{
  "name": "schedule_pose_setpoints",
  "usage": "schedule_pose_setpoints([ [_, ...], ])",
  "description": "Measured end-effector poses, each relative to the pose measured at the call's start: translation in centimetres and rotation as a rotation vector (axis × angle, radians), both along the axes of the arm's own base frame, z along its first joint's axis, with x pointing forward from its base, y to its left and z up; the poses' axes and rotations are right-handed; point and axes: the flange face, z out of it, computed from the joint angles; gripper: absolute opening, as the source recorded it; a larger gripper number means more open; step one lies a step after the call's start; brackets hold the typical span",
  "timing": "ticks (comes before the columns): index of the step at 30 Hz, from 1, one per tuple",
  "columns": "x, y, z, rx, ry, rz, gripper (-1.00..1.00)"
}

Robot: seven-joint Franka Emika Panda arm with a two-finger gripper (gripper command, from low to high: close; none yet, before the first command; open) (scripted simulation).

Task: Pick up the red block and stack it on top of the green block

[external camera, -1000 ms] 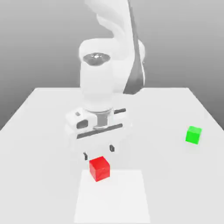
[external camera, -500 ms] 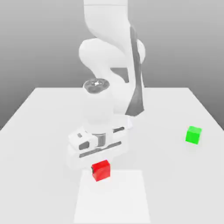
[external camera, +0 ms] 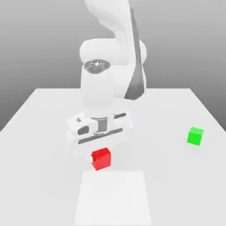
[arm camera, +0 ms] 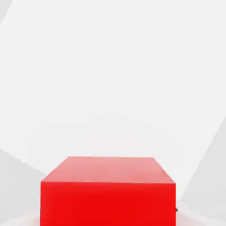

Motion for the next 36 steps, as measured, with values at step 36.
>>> schedule_pose_setpoints([
  [36, -21.1, 37.6, 1.7, -0.058, -0.003, 1.971, -1.0],
])
